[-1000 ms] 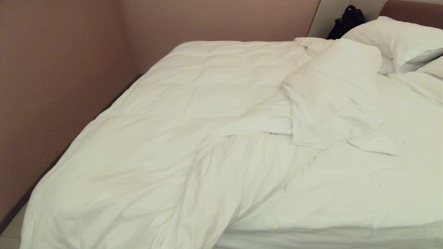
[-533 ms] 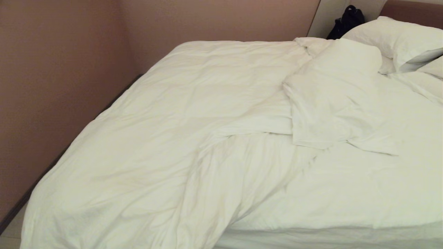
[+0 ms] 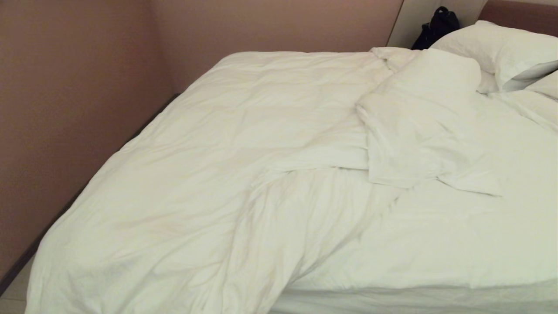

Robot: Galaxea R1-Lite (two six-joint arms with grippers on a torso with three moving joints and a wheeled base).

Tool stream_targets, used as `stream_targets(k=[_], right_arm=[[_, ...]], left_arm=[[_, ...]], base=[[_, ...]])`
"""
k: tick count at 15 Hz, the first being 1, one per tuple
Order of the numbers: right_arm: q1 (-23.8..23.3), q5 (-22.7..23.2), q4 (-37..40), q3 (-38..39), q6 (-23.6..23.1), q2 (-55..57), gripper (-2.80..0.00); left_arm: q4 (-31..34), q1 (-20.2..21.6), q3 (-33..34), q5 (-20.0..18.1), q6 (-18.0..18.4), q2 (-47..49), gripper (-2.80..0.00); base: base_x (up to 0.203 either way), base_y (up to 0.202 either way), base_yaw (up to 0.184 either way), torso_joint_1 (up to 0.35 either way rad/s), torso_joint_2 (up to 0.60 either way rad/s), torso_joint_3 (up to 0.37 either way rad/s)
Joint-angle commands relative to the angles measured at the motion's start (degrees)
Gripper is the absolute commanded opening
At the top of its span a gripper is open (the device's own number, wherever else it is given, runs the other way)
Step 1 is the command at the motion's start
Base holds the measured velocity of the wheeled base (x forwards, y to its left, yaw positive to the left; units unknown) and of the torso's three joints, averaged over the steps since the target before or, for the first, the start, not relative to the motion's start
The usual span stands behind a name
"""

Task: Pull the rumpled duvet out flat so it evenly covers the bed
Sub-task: Hold the folded corner of the quilt

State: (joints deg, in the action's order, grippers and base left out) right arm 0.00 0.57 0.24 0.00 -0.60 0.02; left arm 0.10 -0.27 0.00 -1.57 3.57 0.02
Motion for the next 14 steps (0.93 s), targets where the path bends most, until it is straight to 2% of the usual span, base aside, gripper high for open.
stream_targets(k=[1,14], right_arm=[[0.0,0.0,0.0,0.0,0.0,0.0,-2.80],[0.0,0.0,0.0,0.0,0.0,0.0,-2.80]], left_arm=[[0.0,-0.1,0.0,0.0,0.0,0.0,-2.80],[0.1,0.0,0.0,0.0,0.0,0.0,-2.80]], base=[[0.000,0.000,0.000,0.000,0.00,0.000],[0.000,0.000,0.000,0.000,0.00,0.000]])
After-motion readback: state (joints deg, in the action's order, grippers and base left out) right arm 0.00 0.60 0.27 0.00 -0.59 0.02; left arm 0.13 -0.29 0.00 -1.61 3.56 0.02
